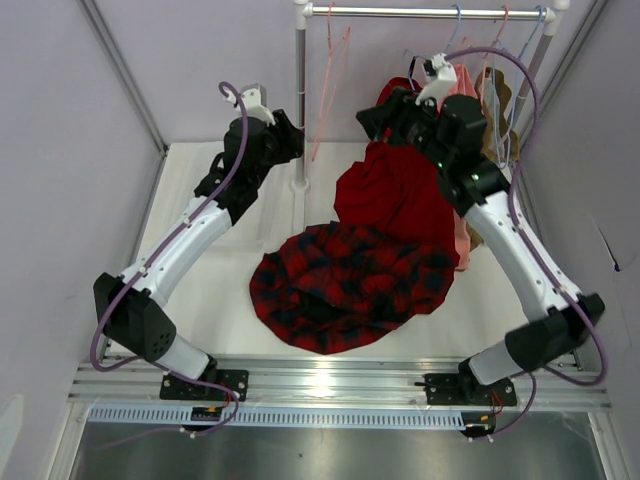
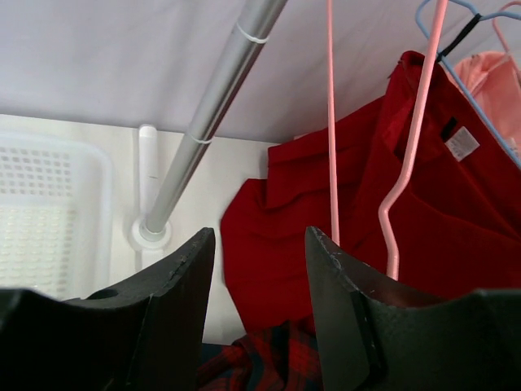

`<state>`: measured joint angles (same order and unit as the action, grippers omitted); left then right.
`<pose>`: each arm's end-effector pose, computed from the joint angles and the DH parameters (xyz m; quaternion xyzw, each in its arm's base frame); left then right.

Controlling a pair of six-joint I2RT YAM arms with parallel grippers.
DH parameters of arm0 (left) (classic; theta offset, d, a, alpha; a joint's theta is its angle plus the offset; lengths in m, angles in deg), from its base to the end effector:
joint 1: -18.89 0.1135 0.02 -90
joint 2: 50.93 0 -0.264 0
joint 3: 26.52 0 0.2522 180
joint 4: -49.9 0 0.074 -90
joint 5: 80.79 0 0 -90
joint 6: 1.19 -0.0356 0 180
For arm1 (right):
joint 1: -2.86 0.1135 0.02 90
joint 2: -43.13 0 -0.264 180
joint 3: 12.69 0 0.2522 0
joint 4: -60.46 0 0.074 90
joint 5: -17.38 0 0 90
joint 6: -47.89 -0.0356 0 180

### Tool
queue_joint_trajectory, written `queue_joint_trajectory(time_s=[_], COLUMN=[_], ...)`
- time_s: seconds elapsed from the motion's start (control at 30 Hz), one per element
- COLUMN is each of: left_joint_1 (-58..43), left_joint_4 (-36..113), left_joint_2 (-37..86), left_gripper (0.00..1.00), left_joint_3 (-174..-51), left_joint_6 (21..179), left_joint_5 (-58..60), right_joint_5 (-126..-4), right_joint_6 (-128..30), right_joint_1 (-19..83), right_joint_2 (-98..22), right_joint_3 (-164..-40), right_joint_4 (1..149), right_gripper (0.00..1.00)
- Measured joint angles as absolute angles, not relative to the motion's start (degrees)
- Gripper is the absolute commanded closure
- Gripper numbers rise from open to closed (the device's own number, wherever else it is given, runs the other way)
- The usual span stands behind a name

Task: Place the skirt on the hanger

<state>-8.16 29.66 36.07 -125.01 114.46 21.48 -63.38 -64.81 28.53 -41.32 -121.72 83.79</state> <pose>0.3248 -0.1574 0.4108 -0.0604 0.7554 -0.2147 0.6161 0.2976 0.1494 0.4835 -0.0756 0.6954 0.3433 0.6268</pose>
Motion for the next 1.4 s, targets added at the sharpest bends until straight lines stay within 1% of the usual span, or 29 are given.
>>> queue_joint_trajectory(time_s=[0.07, 0.2, 0.33, 0.4, 0.53, 0.6, 0.63, 0.73, 1.1, 1.4], left_joint_1=[-8.27, -8.33, -8.33, -8.36, -8.46, -8.6, -8.64, -8.68, -8.7, -8.7], left_joint_4=[29.86, 30.54, 31.72, 32.33, 32.77, 33.14, 33.29, 33.47, 33.51, 33.49], left_joint_2=[36.09, 36.09, 36.4, 36.82, 37.08, 37.08, 37.08, 36.77, 34.04, 31.83], left_gripper=[0.47, 0.47, 0.48, 0.48, 0.48, 0.48, 0.48, 0.48, 0.48, 0.48], left_joint_3=[-124.99, -124.99, -124.99, -124.92, -123.72, -122.61, -122.04, -120.14, -117.86, -117.84], left_joint_6=[114.92, 115.99, 117.1, 117.48, 118.11, 118.35, 118.33, 118.24, 117.69, 117.67], left_joint_5=[20.96, 20.45, 19.34, 18.84, 17.83, 17.53, 17.48, 17.39, 16.7, 16.3], right_joint_5=[-63.4, -63.67, -66.07, -68.23, -73.72, -76.06, -77.06, -79.27, -79.36, -73.37], right_joint_6=[-63.89, -61.2, -57.29, -55.48, -52.42, -50.49, -49.62, -47.7, -44.83, -45.77], right_joint_1=[28.57, 29.27, 31.35, 32.51, 33.93, 33.89, 33.78, 33.47, 32.68, 30.63], right_joint_2=[-46.19, -57.66, -68.86, -72.61, -75.52, -76.64, -77.03, -77.88, -78.3, -78.3], right_joint_3=[-126.29, -138.57, -154.44, -159.53, -162.61, -163.33, -163.46, -163.62, -163.62, -163.86], right_joint_4=[83.31, 82.74, 86.43, 86.69, 88.51, 89.36, 89.91, 90.65, 91.28, 91.52], right_gripper=[0.29, 0.23, 0.23, 0.26, 0.31, 0.4, 0.48, 0.56, 0.59, 0.6])
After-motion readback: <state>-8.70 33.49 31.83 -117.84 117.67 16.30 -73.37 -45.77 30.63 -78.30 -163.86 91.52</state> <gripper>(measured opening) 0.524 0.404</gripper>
